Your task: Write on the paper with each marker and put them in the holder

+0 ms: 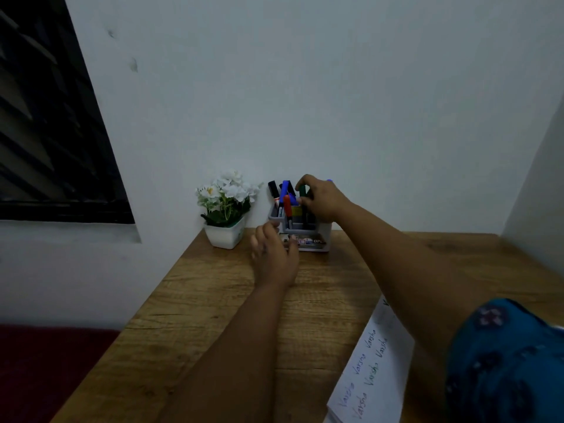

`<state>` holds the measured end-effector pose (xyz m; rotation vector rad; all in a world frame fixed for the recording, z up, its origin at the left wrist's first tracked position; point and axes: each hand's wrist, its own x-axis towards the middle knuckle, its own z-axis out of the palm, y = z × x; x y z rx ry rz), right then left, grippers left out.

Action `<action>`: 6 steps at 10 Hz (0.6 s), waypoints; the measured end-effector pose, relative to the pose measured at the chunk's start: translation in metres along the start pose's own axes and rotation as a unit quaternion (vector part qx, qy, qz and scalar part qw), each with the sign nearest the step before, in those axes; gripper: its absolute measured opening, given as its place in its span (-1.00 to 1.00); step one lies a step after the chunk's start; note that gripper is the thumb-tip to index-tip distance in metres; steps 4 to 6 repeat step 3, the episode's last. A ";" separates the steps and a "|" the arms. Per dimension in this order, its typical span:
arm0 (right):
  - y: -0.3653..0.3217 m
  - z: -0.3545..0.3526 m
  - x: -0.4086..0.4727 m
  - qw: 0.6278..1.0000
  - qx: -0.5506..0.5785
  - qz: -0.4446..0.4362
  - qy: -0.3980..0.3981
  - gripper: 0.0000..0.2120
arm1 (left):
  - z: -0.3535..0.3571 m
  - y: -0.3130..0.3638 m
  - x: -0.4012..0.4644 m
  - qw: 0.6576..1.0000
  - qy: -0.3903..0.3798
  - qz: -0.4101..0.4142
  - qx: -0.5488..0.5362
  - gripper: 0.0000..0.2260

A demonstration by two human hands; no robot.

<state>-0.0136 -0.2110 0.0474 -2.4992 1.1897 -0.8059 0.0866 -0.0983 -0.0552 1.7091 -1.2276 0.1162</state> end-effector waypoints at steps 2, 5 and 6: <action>-0.006 0.006 0.003 0.999 0.035 -0.004 -0.028 -0.63 | 0.001 -0.002 0.000 1.000 -0.006 0.004 -0.003 -0.62; -0.004 0.015 -0.009 0.995 0.087 -0.016 0.035 -0.68 | 0.004 -0.005 0.000 0.999 0.013 0.022 0.024 -0.60; -0.004 0.015 -0.009 0.995 0.087 -0.016 0.035 -0.68 | 0.004 -0.005 0.000 0.999 0.013 0.022 0.024 -0.60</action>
